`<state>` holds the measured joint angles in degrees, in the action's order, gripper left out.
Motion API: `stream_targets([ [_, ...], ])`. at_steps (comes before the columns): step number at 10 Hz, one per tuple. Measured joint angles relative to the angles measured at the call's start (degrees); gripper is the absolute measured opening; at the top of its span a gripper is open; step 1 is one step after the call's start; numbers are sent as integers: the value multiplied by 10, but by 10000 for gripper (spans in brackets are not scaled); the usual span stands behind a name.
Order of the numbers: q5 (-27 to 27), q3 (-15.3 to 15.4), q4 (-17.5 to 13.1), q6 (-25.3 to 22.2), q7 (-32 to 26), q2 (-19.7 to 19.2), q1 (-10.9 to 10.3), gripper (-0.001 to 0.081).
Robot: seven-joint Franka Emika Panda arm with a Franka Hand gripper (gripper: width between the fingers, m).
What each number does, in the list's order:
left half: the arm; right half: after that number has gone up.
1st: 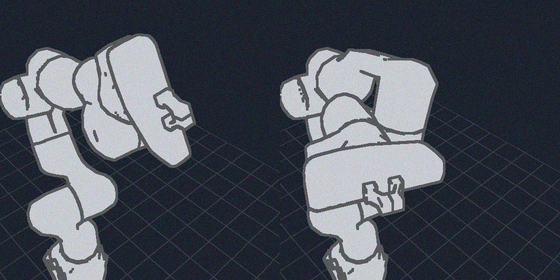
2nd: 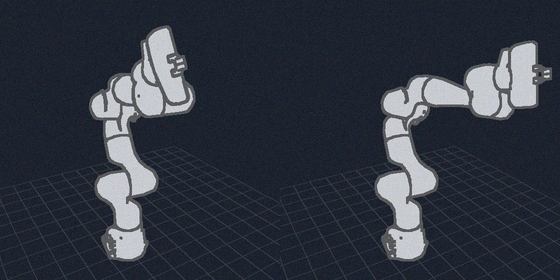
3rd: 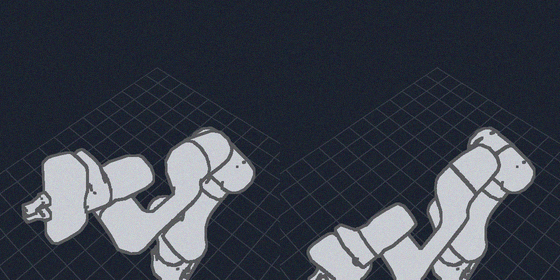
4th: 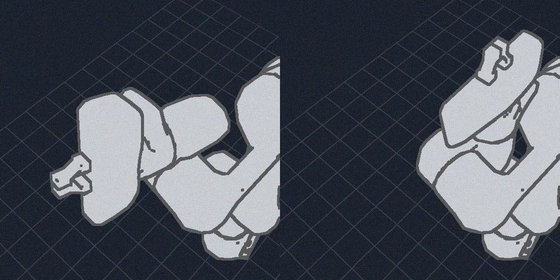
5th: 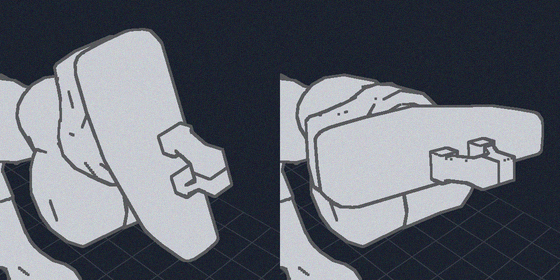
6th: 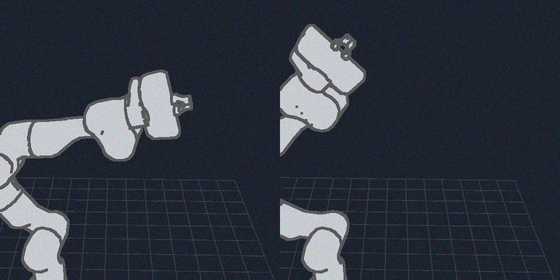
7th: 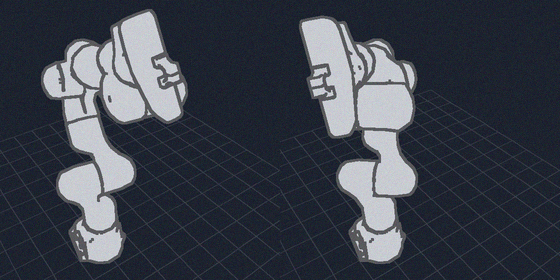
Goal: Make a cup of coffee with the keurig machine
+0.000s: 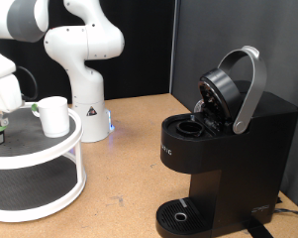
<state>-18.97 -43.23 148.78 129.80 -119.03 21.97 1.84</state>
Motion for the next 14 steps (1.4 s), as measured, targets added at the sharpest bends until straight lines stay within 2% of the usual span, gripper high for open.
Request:
stream_targets([
  [4,-2,-5,17,39,0,-20,0,803],
  [9,1,-7,23,46,0,-28,0,803],
  [10,2,-7,23,46,0,-28,0,693],
  [11,2,-8,23,46,0,-28,0,693],
  [12,2,-8,23,48,0,-28,0,531],
  [13,2,-9,23,51,0,-28,0,531],
  [14,3,-9,23,51,0,-28,0,472],
])
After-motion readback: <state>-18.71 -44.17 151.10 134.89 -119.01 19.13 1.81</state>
